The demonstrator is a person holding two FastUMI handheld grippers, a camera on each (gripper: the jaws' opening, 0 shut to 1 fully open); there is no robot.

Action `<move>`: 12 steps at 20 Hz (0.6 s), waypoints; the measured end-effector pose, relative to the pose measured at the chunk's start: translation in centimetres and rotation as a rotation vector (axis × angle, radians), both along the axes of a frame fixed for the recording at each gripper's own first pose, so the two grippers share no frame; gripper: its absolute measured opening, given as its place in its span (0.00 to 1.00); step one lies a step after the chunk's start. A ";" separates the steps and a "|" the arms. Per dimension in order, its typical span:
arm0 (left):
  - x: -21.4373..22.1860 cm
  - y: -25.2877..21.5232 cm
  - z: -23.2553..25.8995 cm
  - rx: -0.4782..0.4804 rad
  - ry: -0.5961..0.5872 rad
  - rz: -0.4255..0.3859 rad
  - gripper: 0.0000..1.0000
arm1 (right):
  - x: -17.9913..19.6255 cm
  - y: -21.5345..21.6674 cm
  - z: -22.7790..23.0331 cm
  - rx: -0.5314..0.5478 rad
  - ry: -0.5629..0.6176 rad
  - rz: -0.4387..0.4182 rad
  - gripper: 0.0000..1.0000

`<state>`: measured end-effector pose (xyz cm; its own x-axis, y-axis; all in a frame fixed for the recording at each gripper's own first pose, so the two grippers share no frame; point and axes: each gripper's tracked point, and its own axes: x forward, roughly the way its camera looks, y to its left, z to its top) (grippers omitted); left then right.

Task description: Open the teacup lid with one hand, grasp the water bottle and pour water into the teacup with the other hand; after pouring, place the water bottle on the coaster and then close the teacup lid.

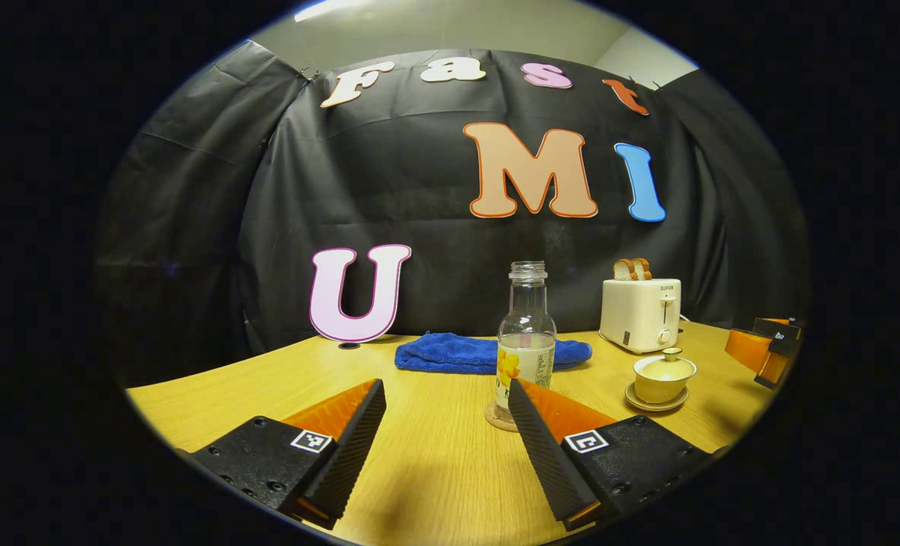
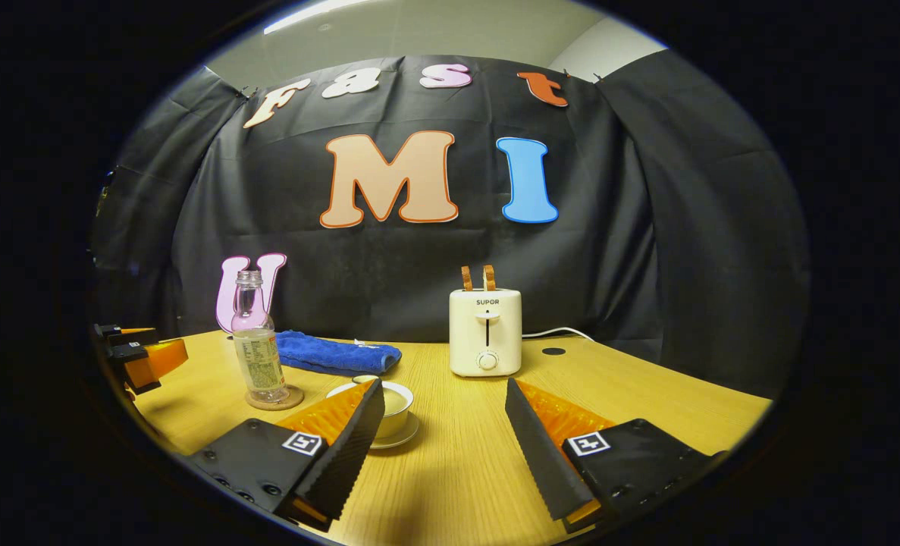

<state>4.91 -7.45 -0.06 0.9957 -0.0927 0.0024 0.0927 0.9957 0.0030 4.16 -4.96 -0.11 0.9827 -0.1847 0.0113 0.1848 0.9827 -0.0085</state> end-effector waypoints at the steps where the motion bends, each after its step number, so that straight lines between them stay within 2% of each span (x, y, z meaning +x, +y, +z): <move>1: 0.0 0.0 0.1 0.001 -0.002 0.000 0.95 | 0.0 0.0 0.0 0.000 0.000 0.000 0.96; 12: 0.0 0.1 0.1 0.001 0.000 0.000 0.95 | 0.0 0.0 0.0 0.000 0.000 0.000 0.96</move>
<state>4.88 -7.40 0.02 0.9957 -0.0931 0.0027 0.0931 0.9957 0.0040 4.15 -4.92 -0.09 0.9827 -0.1847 0.0112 0.1848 0.9827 -0.0088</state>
